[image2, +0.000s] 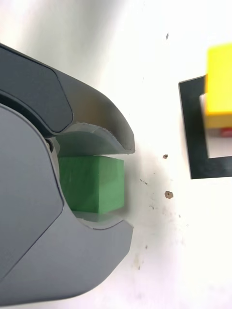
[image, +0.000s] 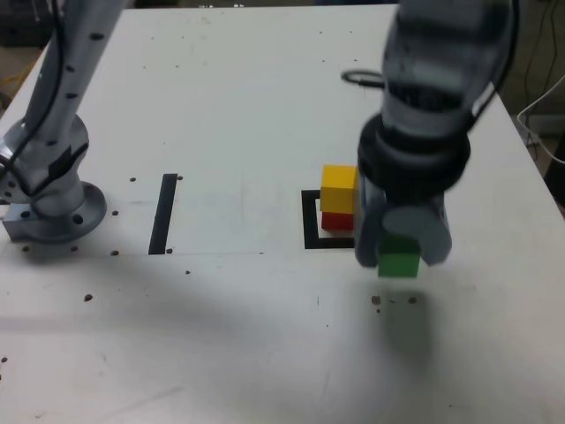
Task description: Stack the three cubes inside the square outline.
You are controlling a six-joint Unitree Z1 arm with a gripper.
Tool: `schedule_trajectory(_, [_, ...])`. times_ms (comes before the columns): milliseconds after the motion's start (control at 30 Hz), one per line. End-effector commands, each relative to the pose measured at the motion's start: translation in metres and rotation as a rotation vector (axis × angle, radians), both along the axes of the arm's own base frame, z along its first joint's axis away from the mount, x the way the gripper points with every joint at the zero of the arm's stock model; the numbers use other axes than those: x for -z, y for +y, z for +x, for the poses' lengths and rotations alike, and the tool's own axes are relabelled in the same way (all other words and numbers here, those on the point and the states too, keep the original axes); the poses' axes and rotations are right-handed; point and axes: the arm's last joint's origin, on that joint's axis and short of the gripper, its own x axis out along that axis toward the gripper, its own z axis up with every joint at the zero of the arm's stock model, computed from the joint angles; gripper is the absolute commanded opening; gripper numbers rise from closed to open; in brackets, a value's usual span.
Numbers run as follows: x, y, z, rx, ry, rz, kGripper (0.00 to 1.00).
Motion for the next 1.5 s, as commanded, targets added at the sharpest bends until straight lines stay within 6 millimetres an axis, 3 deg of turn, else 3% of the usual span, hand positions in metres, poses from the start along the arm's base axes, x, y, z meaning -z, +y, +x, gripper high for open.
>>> schedule_trajectory(0, [-0.012, 0.005, -0.006, 0.01, -0.01, -0.001, 0.27])
schedule_trajectory(333, [-0.045, 0.039, -0.023, 0.068, 0.002, 0.002, 0.27])
schedule_trajectory(500, [-0.052, 0.053, -0.029, 0.079, 0.029, 0.012, 0.27])
schedule_trajectory(767, [-0.047, 0.069, -0.03, 0.067, 0.068, 0.015, 0.27])
schedule_trajectory(1133, [-0.025, 0.091, -0.024, 0.017, 0.135, 0.036, 0.27])
schedule_trajectory(1467, [-0.022, 0.095, -0.024, 0.011, 0.141, 0.042, 0.27])
